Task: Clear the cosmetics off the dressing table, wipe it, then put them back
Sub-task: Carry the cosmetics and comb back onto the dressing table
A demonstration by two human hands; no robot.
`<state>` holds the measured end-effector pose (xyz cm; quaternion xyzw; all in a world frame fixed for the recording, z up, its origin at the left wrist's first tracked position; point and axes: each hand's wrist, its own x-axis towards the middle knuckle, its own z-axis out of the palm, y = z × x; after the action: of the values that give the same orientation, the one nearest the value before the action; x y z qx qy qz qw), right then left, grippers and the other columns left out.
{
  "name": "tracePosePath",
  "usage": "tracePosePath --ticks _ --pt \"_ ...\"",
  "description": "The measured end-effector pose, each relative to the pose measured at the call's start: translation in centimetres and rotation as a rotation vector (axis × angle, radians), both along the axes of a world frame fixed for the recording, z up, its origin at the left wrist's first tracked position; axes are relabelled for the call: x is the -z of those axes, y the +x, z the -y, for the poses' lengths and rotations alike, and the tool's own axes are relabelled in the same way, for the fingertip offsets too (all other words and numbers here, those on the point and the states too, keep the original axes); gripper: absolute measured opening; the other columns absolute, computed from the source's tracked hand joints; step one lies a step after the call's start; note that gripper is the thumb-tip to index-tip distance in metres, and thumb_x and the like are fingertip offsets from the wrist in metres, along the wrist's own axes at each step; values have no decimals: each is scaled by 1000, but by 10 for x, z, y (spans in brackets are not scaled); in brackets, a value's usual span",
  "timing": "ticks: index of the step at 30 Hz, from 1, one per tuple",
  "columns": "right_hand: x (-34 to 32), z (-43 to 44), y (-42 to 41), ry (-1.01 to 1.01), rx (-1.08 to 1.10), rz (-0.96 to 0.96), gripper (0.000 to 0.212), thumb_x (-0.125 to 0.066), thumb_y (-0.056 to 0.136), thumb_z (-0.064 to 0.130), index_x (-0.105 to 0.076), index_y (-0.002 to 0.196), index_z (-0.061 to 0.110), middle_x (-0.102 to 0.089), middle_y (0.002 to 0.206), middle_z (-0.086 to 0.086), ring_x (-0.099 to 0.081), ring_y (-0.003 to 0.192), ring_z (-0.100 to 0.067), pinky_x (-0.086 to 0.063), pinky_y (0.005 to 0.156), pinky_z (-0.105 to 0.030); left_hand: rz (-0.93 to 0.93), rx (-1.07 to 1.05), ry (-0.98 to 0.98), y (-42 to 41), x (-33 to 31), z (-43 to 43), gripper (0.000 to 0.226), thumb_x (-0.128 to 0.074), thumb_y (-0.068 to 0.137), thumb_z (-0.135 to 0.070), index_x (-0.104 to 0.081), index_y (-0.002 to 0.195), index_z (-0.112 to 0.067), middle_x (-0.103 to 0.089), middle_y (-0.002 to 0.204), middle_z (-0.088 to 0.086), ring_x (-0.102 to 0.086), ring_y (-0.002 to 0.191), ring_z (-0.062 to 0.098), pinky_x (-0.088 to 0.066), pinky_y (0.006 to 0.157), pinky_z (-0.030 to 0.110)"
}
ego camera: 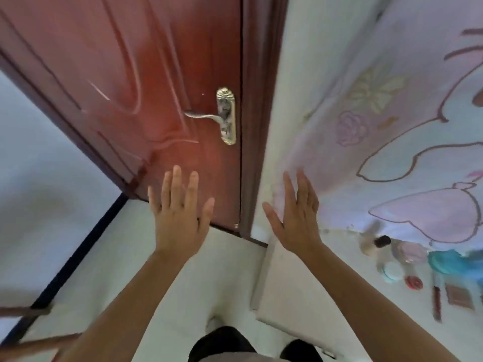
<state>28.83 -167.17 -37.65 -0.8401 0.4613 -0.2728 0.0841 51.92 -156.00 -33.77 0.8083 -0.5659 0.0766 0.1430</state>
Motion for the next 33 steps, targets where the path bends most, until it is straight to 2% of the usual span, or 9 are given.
tracePosePath --ticks 3,7,10,13,17,22,25,29,33 --pt "-23 -4 56 -41 -195 58 78 -42 98 59 -21 157 12 -8 164 -15 -13 151 -32 -20 119 -50 45 -230 -55 20 -25 -60 64 -25 102 -54 -33 150 -13 -24 159 18 -22 146 37 -15 115 63" --pt "-35 -48 125 -37 -499 110 79 -42 97 61 -18 157 17 -5 165 -11 -15 150 -31 -21 117 -50 63 -579 -96 12 -39 -168 65 -23 101 -56 -28 153 -17 -15 162 15 -10 150 33 -10 117 62" --pt "-37 -114 172 -12 -716 111 78 -38 97 62 -18 157 15 -5 165 -13 -14 150 -32 -22 116 -51 103 -773 -85 -6 -43 -252 64 -27 100 -54 -31 152 -17 -17 162 16 -11 150 33 -9 117 61" --pt "-39 -194 202 -5 -916 129 77 -35 99 62 -19 157 14 -5 165 -15 -11 151 -31 -19 118 -50 128 -941 -36 -16 -50 -334 63 -25 100 -55 -26 154 -22 -13 163 11 -4 152 28 -6 118 61" --pt "-46 -285 243 -37 -1099 107 75 -32 99 64 -12 158 22 5 166 -9 -2 153 -27 -9 120 -46 200 -1123 -55 -6 -66 -433 65 -26 99 -57 -23 155 -23 -10 163 11 -4 151 29 -5 118 60" --pt "-52 -390 308 -65 -1175 76 75 -37 99 61 -9 159 24 2 165 -11 -6 152 -30 -17 119 -49 238 -1273 -71 25 -76 -547 68 -34 95 -50 -27 153 -16 -16 161 19 -15 148 38 -10 116 64" --pt "-60 -463 355 -56 -1228 59 78 -43 97 57 -5 159 26 2 165 -12 -8 152 -31 -19 119 -50 228 -1339 -63 50 -78 -611 69 -37 94 -49 -24 154 -17 -16 161 19 -15 148 37 -9 116 62" --pt "-69 -550 406 -33 -1291 53 80 -46 96 55 -7 159 25 1 165 -13 -9 151 -32 -18 118 -49 206 -1348 -32 90 -83 -684 69 -34 95 -50 -23 154 -17 -15 162 16 -15 148 36 -10 116 63" --pt "-58 -599 441 -23 -1358 2 80 -47 95 53 -5 158 26 6 165 -11 -4 152 -32 -20 119 -52 129 -1360 -12 126 -72 -728 69 -34 95 -50 -23 154 -17 -14 162 16 -13 149 36 -12 116 65"
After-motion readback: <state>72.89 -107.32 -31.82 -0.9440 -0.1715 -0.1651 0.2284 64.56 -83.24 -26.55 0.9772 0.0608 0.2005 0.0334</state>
